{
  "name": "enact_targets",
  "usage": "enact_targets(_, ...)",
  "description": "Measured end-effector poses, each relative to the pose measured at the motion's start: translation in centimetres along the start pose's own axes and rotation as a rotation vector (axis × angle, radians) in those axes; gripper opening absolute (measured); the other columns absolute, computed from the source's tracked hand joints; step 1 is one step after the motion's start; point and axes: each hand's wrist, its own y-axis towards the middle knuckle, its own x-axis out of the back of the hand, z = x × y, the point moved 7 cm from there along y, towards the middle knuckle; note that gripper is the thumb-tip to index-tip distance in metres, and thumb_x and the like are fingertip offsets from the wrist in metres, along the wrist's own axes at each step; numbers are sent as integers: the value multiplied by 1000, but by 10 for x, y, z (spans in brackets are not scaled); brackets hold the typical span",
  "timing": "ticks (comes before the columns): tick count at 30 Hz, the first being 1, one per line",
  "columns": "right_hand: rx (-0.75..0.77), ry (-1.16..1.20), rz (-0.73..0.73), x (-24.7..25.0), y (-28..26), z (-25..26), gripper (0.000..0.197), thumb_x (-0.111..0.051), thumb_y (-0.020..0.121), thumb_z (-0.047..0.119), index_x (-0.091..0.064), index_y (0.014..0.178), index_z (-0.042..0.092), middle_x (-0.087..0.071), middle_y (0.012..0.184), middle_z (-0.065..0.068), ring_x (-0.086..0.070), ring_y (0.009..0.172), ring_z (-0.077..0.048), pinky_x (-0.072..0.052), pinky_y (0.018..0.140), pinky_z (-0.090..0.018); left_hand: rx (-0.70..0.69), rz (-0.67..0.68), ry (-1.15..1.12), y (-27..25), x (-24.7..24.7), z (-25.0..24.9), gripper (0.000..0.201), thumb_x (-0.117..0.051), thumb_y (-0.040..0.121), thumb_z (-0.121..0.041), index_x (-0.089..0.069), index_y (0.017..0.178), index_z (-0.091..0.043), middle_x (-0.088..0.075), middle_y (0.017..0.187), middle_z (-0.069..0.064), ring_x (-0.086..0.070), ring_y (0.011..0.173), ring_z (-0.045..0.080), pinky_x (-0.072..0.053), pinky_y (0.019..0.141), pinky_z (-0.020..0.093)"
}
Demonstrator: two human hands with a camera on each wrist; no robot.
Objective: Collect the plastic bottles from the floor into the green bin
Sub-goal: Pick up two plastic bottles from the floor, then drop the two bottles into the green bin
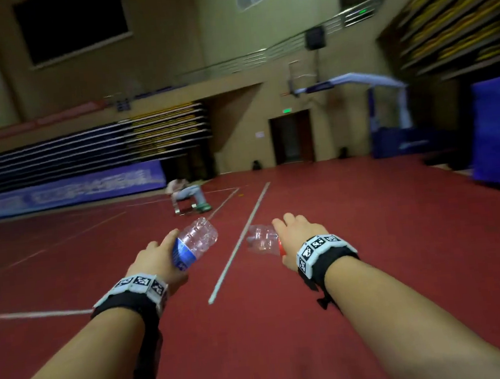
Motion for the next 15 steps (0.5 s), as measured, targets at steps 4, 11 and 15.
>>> enact_targets(4, -304, -103, 53, -16, -41, -116, 72, -72, 84, 32, -32, 142, 17, -41, 131, -5, -45, 120, -26, -45, 75, -37, -240, 78, -53, 55, -59, -112, 100, -72, 71, -40, -14, 152, -40, -50, 127, 9, -55, 114, 31, -50, 94, 41)
enact_targets(11, -864, -250, 86, 18, -206, -215, 62, -68, 82, 23, -37, 136, 18, -43, 125, -5, -47, 116, -27, -46, 73, -39, -795, 192, -235, 36, -94, -336, 101, -75, 70, -38, -16, 152, -38, -49, 127, 14, -54, 114, 37, -47, 96, 45)
enact_targets(15, -1204, -314, 69, 51, -332, -201, 53, -64, 83, 24, -40, 129, 18, -44, 122, -6, -48, 116, -29, -43, 70, -40, -1106, 233, -325, -52, -86, -430, 101, -75, 69, -39, -17, 151, -39, -50, 123, 11, -54, 112, 34, -48, 95, 44)
